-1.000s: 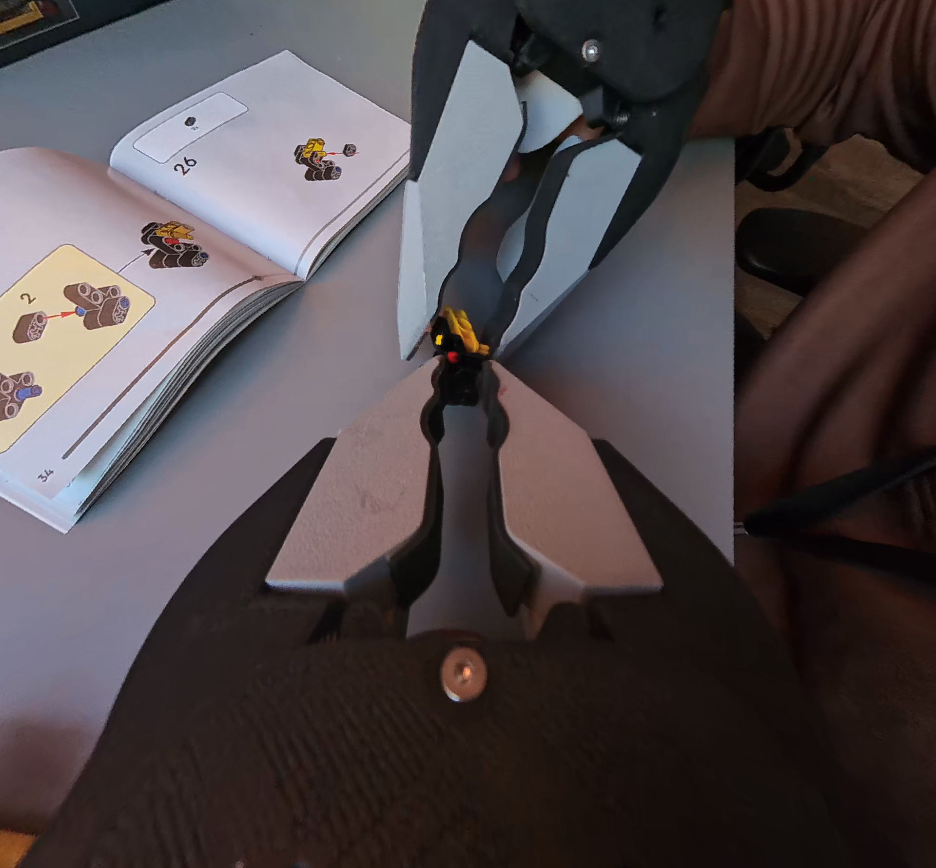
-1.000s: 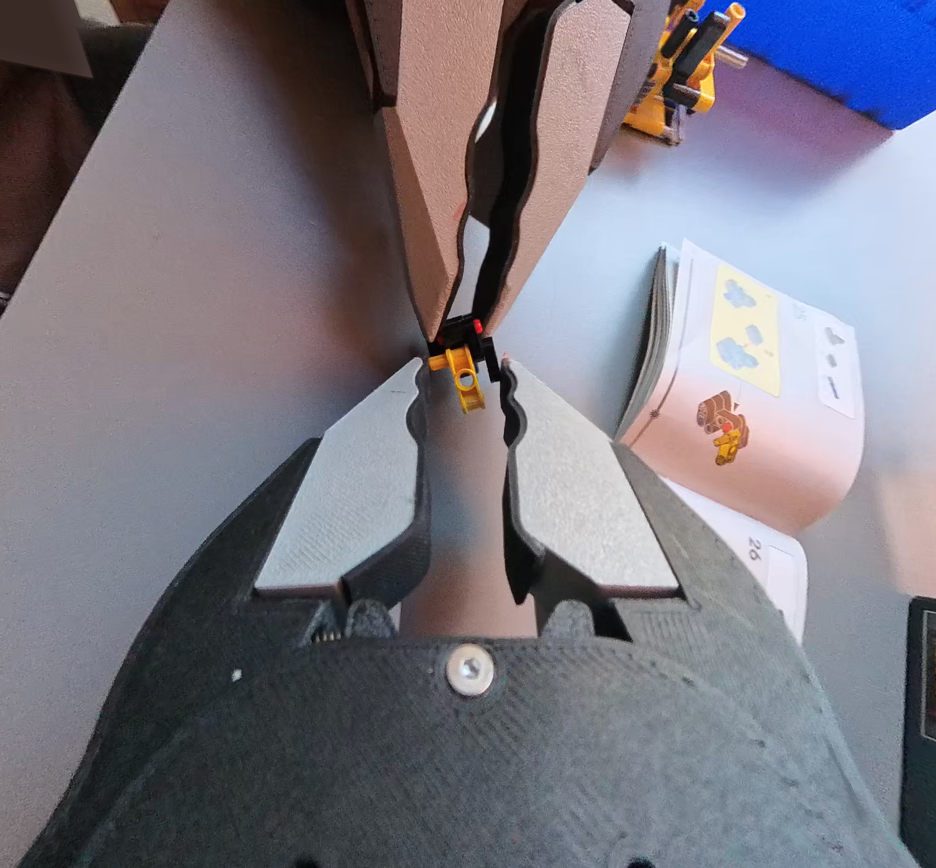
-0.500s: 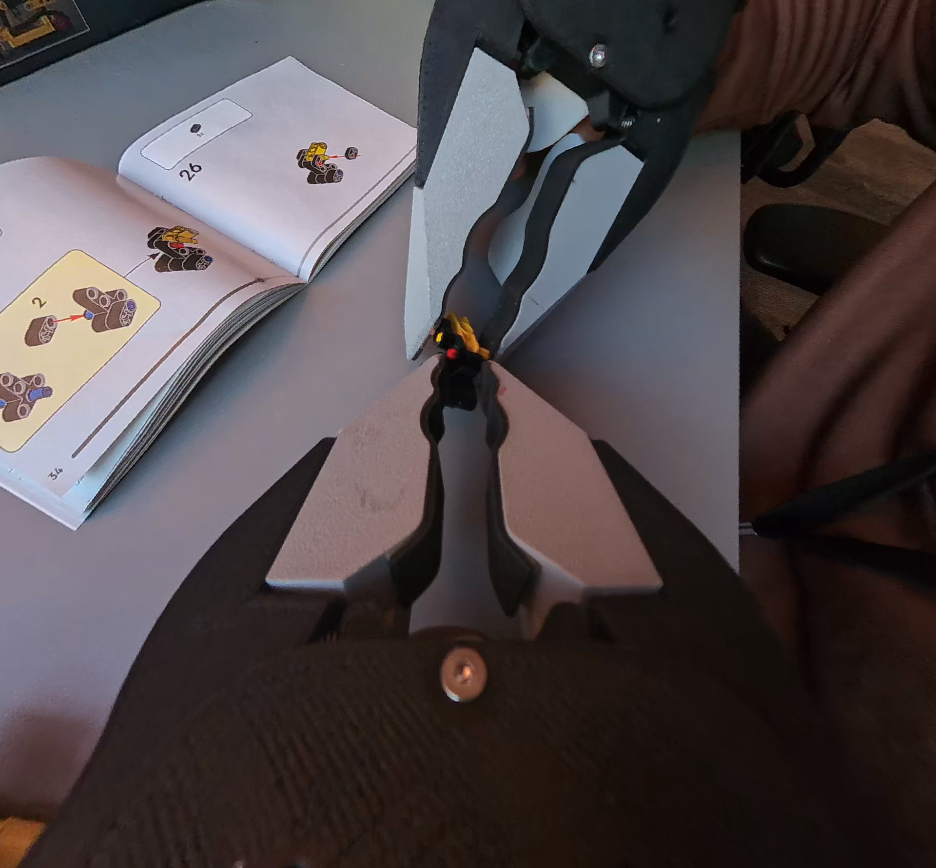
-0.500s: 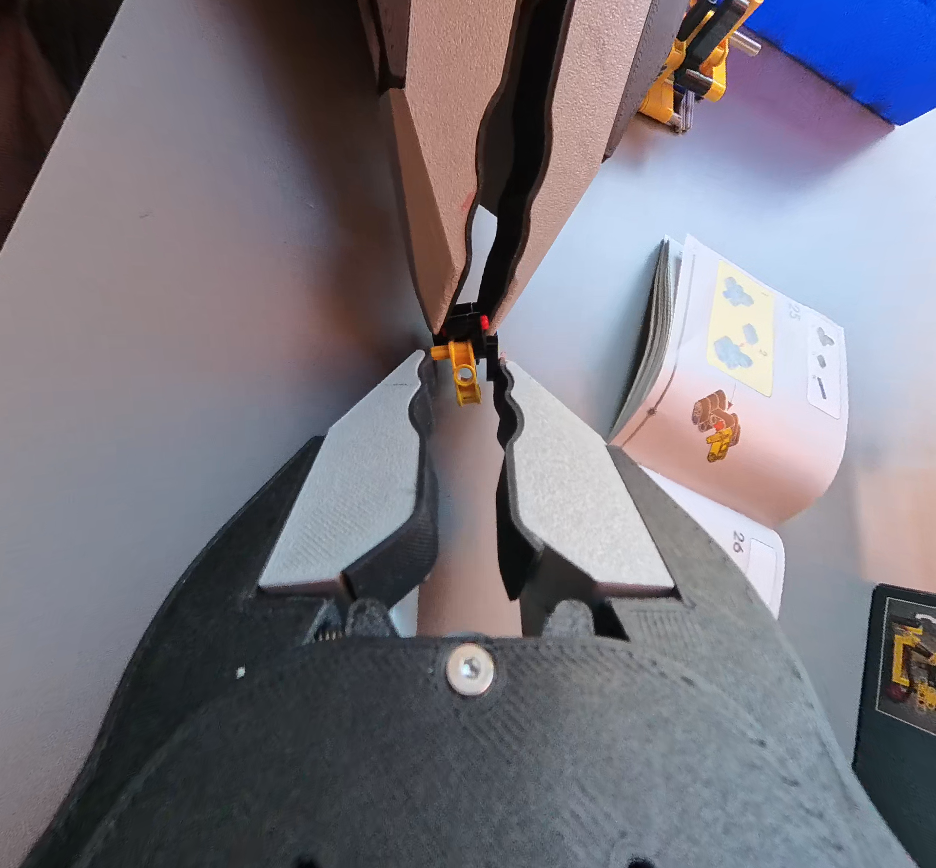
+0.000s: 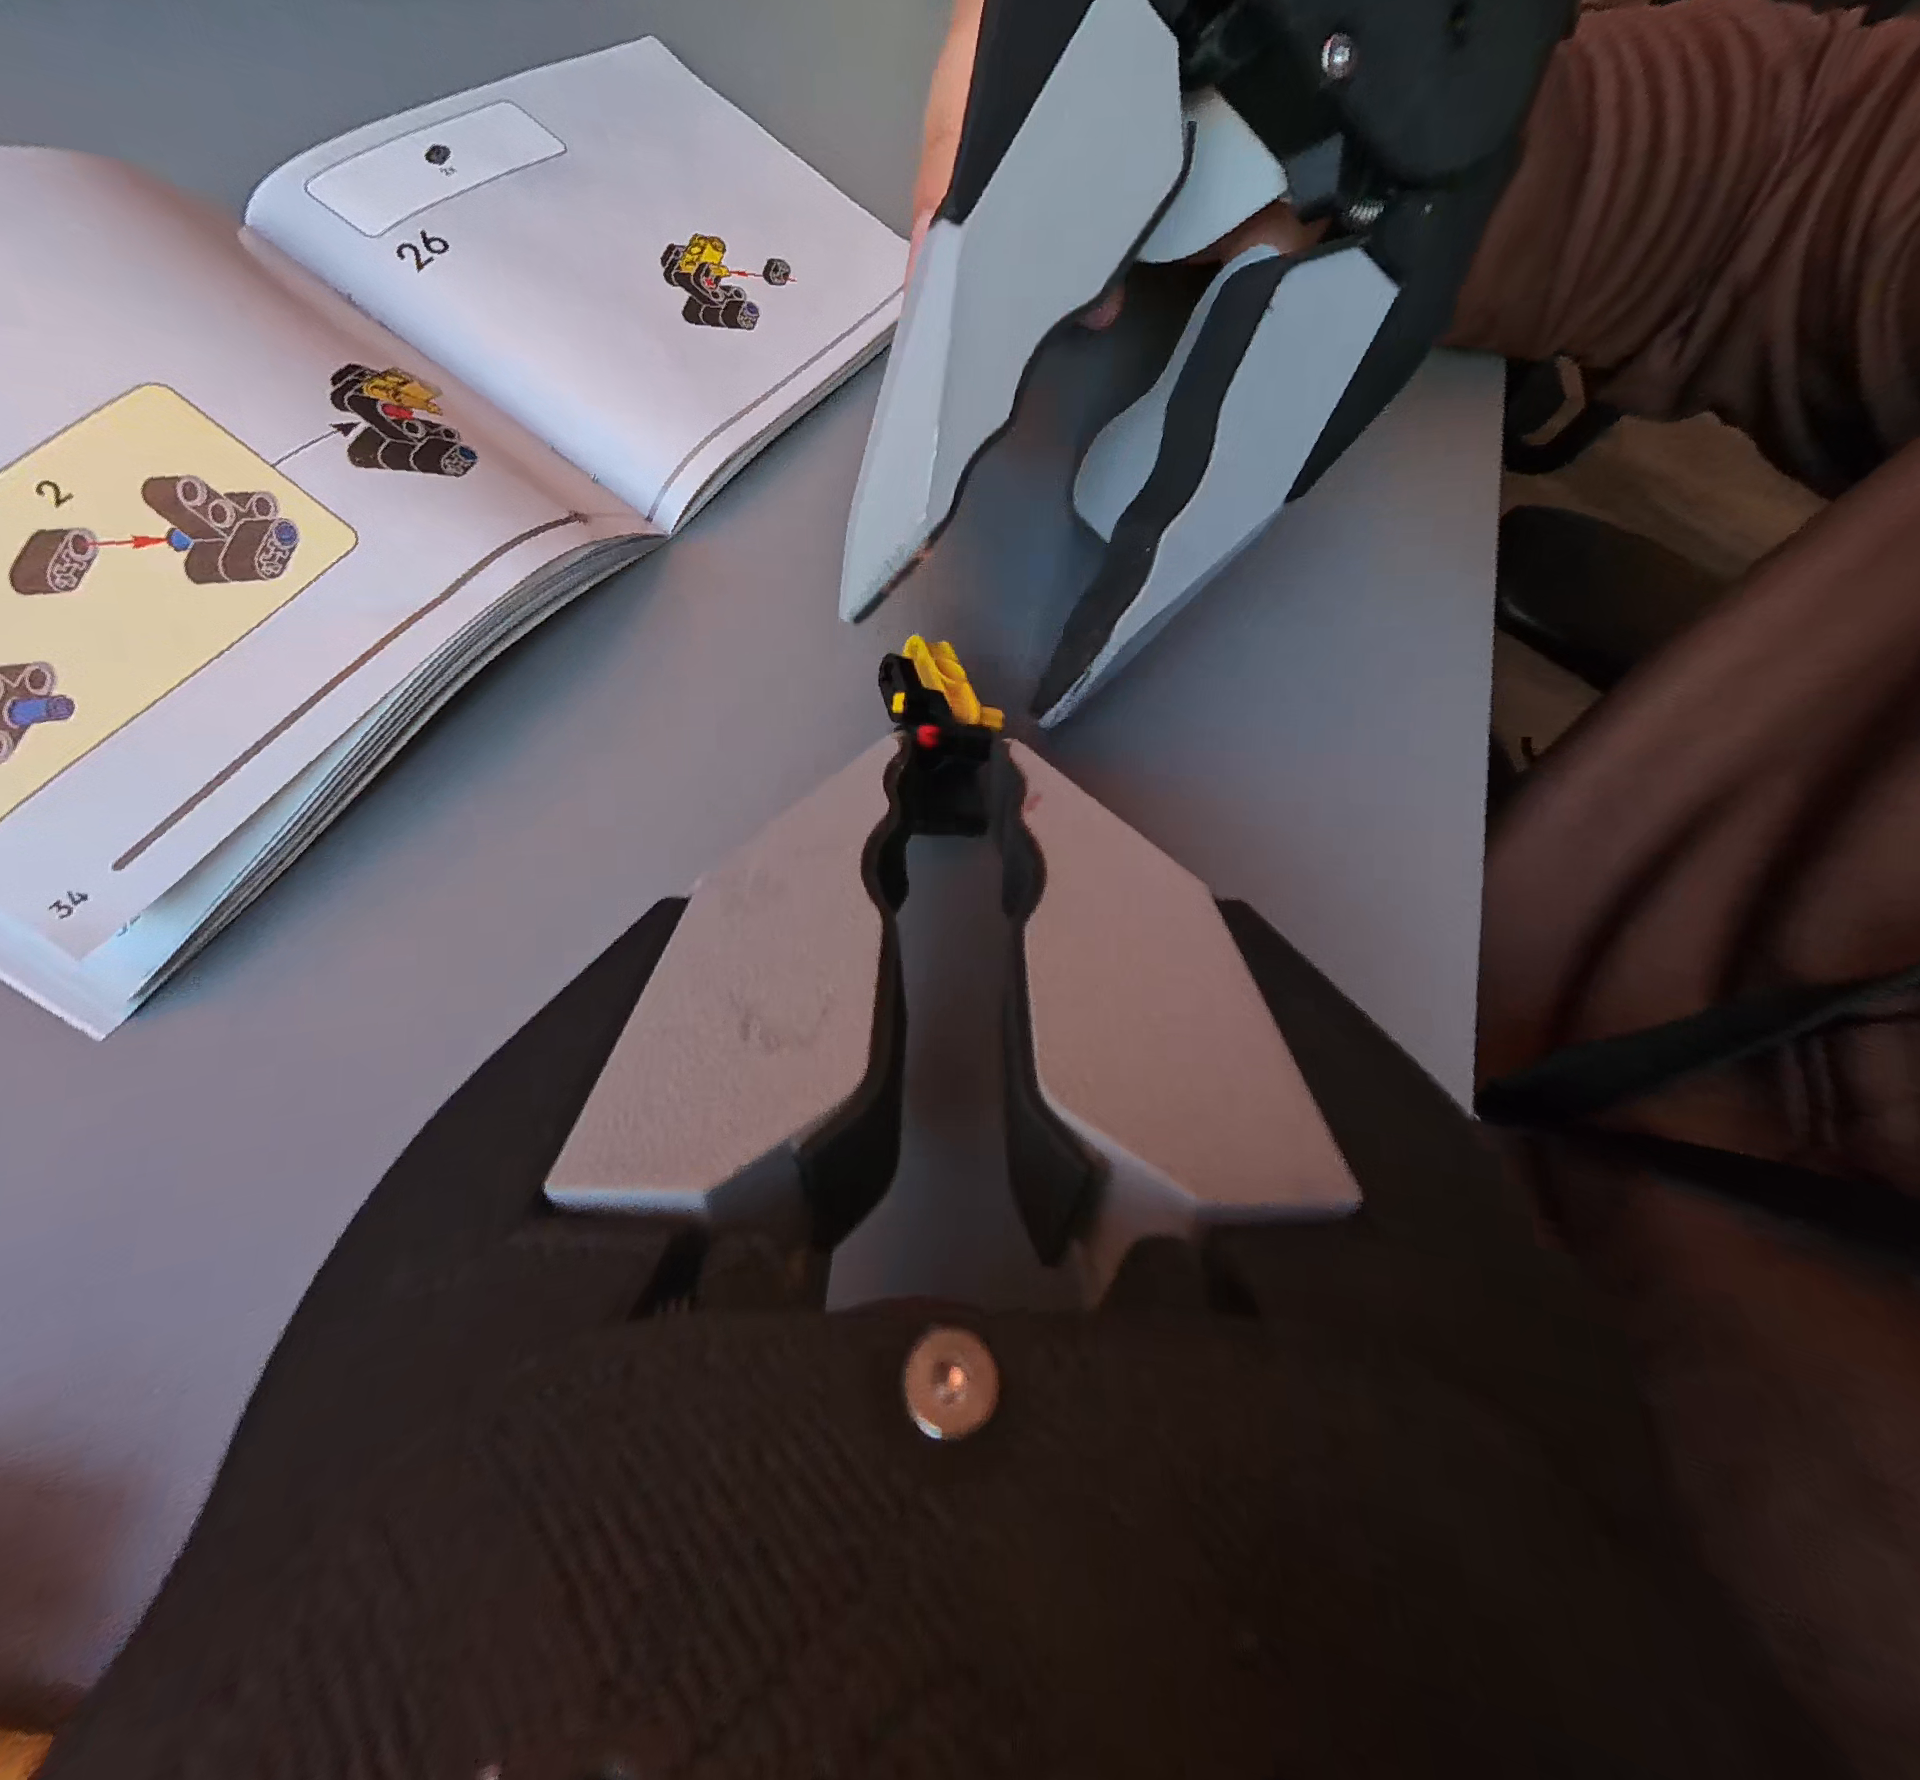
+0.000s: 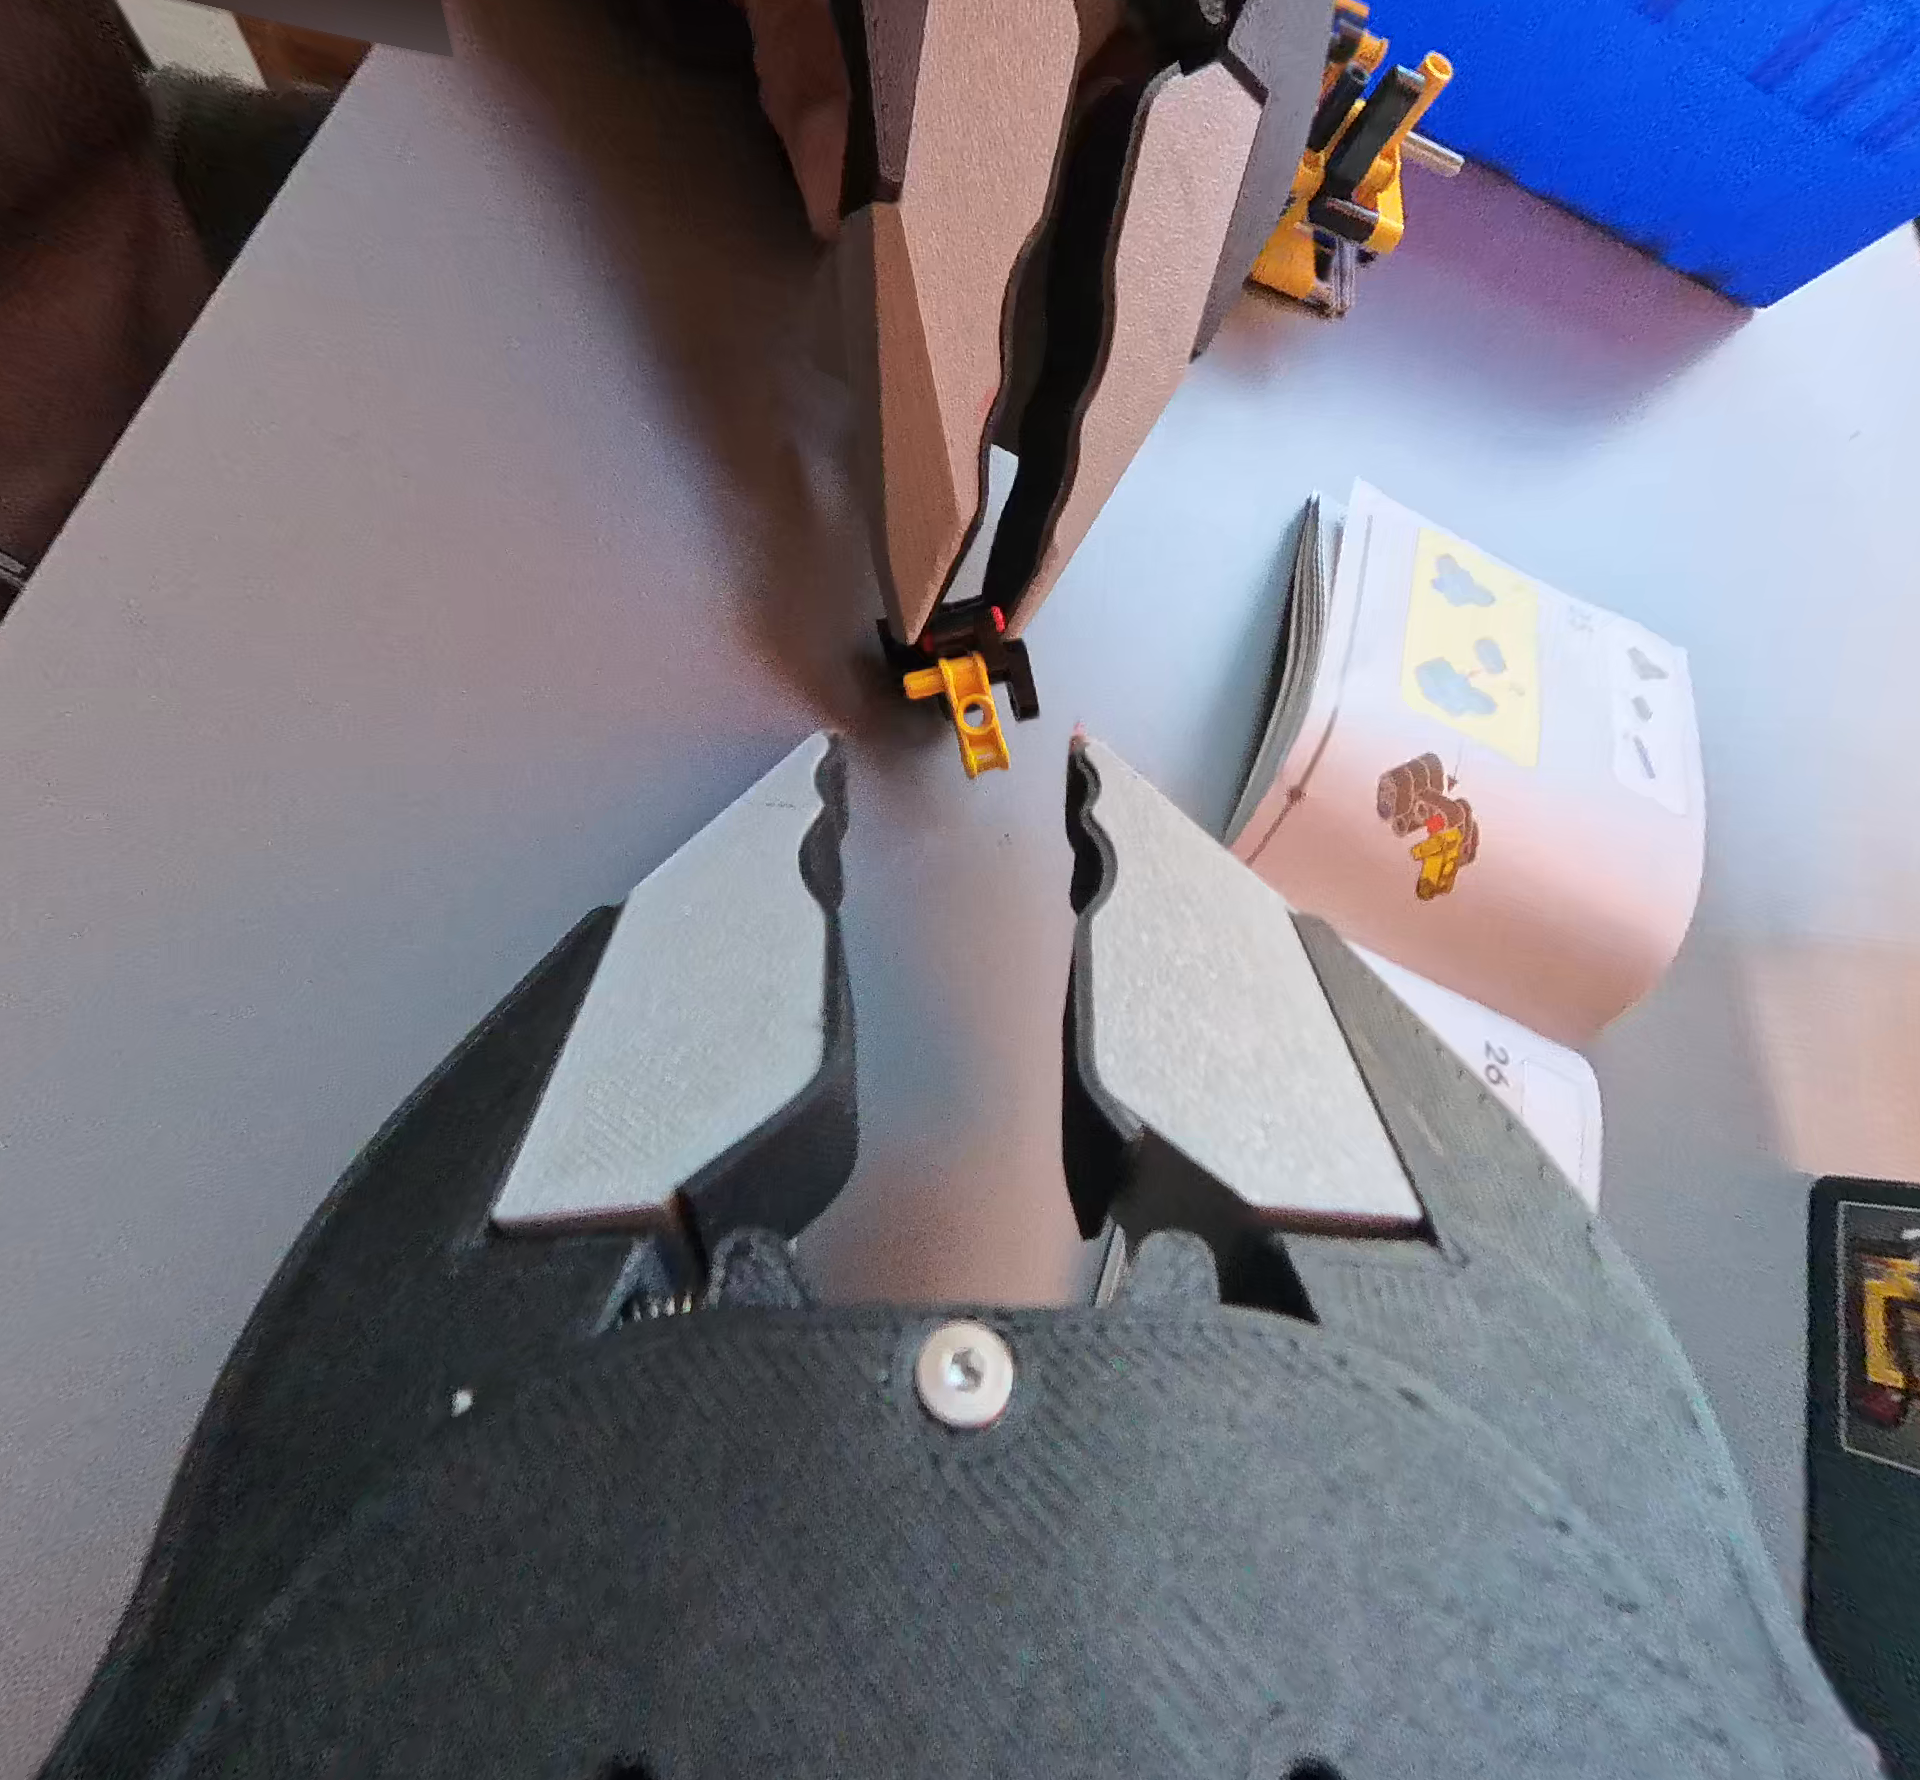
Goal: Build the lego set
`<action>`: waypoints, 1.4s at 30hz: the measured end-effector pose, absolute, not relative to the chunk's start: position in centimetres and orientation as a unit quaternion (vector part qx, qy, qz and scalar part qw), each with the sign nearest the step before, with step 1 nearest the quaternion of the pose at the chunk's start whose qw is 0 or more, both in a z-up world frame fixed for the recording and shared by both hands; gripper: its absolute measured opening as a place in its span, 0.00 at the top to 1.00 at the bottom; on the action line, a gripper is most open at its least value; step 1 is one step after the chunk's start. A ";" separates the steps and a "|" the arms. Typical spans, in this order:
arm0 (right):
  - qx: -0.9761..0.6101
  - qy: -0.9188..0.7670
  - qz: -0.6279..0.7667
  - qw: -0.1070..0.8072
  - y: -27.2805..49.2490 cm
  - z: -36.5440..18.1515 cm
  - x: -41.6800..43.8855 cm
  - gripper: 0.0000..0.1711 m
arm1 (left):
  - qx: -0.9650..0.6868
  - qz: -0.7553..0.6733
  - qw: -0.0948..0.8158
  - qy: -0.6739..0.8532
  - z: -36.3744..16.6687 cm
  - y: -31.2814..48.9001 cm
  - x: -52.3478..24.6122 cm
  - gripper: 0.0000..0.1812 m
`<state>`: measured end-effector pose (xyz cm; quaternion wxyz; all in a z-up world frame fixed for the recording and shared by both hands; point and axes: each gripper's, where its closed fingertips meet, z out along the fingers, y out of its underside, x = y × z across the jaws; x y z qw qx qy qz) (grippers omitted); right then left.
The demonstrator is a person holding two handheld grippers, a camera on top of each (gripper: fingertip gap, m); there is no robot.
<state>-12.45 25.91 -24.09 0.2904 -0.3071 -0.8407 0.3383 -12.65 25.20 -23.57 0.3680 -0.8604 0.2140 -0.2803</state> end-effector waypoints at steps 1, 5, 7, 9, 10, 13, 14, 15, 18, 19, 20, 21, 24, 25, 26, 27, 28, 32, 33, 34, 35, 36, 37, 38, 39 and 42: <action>-0.312 -0.838 0.344 0.285 26.1 -24.0 -12.4 0.77 | -0.861 -0.285 0.366 0.210 -23.6 25.2 -12.7 0.94; -0.330 -0.830 0.352 0.279 27.0 -23.8 -12.3 0.78 | -0.867 -0.285 0.360 0.193 -23.8 25.5 -13.1 0.87; -0.336 -0.828 0.354 0.275 27.2 -23.9 -12.2 0.78 | -0.870 -0.282 0.358 0.189 -23.9 25.5 -13.3 0.84; -0.339 -0.828 0.353 0.274 27.3 -23.9 -12.2 0.78 | -0.872 -0.277 0.356 0.192 -24.0 25.3 -13.6 0.82; -0.338 -0.829 0.353 0.273 27.3 -23.9 -12.1 0.79 | -0.871 -0.279 0.355 0.196 -24.0 25.2 -13.5 0.81; -0.337 -0.831 0.351 0.270 27.4 -24.0 -12.1 0.79 | -0.866 -0.288 0.357 0.201 -23.8 25.0 -13.3 0.78; -0.338 -0.831 0.352 0.269 27.4 -24.0 -12.1 0.79 | -0.865 -0.291 0.356 0.202 -23.8 24.9 -13.3 0.78; -0.338 -0.830 0.353 0.269 27.4 -24.0 -12.0 0.79 | -0.863 -0.294 0.356 0.204 -23.7 24.8 -13.2 0.77; -0.338 -0.825 0.363 0.272 27.8 -23.4 -11.9 0.79 | -0.857 -0.300 0.365 0.205 -23.4 24.7 -13.2 0.76; -0.337 -0.817 0.376 0.277 27.9 -22.8 -11.8 0.79 | -0.855 -0.300 0.370 0.206 -23.2 24.7 -13.3 0.76; -0.339 -0.807 0.394 0.282 28.0 -21.9 -11.7 0.79 | -0.854 -0.300 0.374 0.205 -23.1 24.7 -13.3 0.76; -0.344 -0.795 0.410 0.287 28.4 -21.0 -11.6 0.79 | -0.852 -0.300 0.377 0.204 -23.0 24.7 -13.4 0.76; -0.372 -0.745 0.445 0.330 31.3 -17.7 -11.4 0.77 | -0.848 -0.301 0.389 0.196 -22.6 24.8 -13.7 0.75; -0.385 -0.722 0.455 0.350 32.7 -16.6 -11.3 0.77 | -0.847 -0.301 0.393 0.194 -22.5 24.8 -13.7 0.75; -0.397 -0.698 0.466 0.371 34.0 -15.5 -11.1 0.77 | -0.846 -0.300 0.397 0.192 -22.4 24.9 -13.8 0.75; -0.411 -0.673 0.475 0.391 35.5 -14.5 -10.9 0.78 | -0.845 -0.300 0.399 0.192 -22.3 24.9 -13.8 0.75; -0.426 -0.647 0.483 0.409 36.8 -13.6 -10.7 0.79 | -0.845 -0.298 0.400 0.192 -22.3 24.9 -13.8 0.75; -0.466 -0.555 0.528 0.444 40.4 -11.4 -9.9 0.80 | -0.846 -0.291 0.403 0.192 -22.3 25.0 -13.9 0.75; -0.466 -0.544 0.540 0.442 40.6 -11.2 -9.7 0.80 | -0.846 -0.291 0.404 0.190 -22.3 25.0 -13.9 0.74; -0.469 -0.538 0.546 0.440 40.8 -11.2 -9.7 0.80 | -0.846 -0.293 0.404 0.189 -22.3 25.0 -14.0 0.74; -0.471 -0.536 0.545 0.439 40.8 -11.3 -9.8 0.79 | -0.845 -0.294 0.405 0.187 -22.2 25.0 -14.0 0.74; -0.472 -0.540 0.542 0.438 40.8 -11.5 -9.9 0.78 | -0.845 -0.295 0.407 0.185 -22.2 25.1 -14.1 0.74; -0.472 -0.546 0.534 0.440 40.7 -11.8 -10.0 0.78 | -0.844 -0.294 0.409 0.184 -22.1 25.1 -14.1 0.74; -0.473 -0.551 0.522 0.447 40.7 -12.1 -10.2 0.78 | -0.844 -0.292 0.411 0.184 -22.1 25.1 -14.1 0.74; -0.473 -0.559 0.508 0.453 40.7 -12.4 -10.3 0.78 | -0.843 -0.289 0.414 0.184 -22.0 25.2 -14.2 0.74; -0.474 -0.586 0.462 0.467 40.8 -13.7 -10.7 0.79 | -0.843 -0.271 0.427 0.183 -21.9 25.4 -14.6 0.73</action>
